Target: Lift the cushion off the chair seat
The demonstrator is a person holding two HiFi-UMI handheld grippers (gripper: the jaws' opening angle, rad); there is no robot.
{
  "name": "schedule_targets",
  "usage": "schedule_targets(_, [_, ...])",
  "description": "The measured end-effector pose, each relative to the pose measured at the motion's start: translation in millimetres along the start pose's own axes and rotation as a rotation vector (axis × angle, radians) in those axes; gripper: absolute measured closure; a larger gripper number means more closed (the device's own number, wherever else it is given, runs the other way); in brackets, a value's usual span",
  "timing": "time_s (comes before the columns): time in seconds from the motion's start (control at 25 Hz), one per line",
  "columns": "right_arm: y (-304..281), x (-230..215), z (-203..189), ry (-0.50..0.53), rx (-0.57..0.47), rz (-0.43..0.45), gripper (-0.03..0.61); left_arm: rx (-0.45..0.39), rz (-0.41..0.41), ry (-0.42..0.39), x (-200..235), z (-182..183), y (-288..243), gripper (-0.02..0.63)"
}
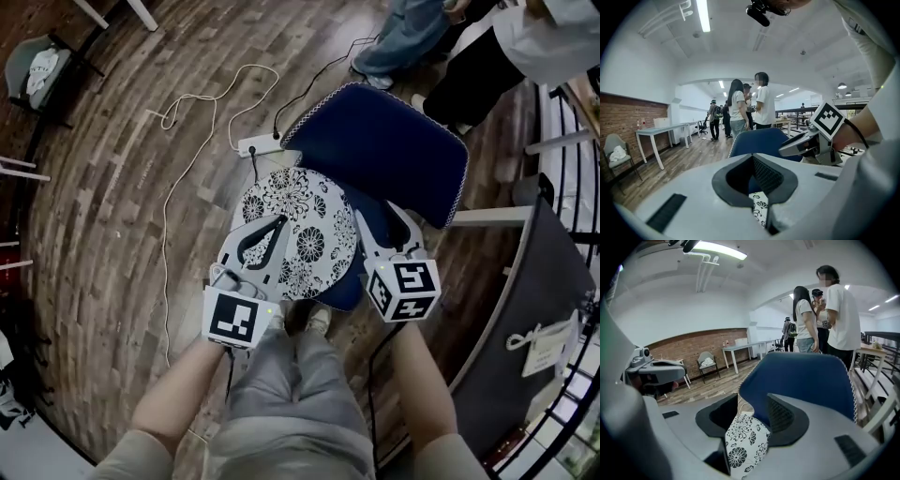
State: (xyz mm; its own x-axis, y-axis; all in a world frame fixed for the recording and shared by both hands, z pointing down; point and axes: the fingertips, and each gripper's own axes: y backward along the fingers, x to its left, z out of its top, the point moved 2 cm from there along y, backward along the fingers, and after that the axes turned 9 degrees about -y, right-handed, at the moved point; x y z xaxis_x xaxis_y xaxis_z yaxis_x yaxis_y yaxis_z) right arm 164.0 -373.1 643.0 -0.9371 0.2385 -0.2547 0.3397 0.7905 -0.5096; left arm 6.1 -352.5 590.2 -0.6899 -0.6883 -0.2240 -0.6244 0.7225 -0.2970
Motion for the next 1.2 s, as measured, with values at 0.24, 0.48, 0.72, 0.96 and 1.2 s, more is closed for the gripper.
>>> schedule_targets(0.24, [-63,-33,-65,-0.012,0.069,0.004,0.402,0.084,-0.020,0.063,-12,-89,-49,0.609])
schedule_targets(0.48, [-122,-63,-138,-0.049,0.125,-0.005,0.390,0.140,-0.007,0.114,-29,-175,-80,0.609])
schedule_targets(0.72, [-166,-88,-197,-0.067,0.204,-0.021,0.367,0.184,-0.049,0.105,-53,-235,-96,0.609])
schedule_targets(0.96, [-188,-99,-244,-0.054,0.299,-0.039,0.359,0.244,-0.083,0.138,-74,-277,-97,0.609])
schedule_targets(1.2, [-187,-99,-264,-0.025,0.330,-0.072,0.421,0.273,-0.095,0.161,-85,-293,-89,0.609])
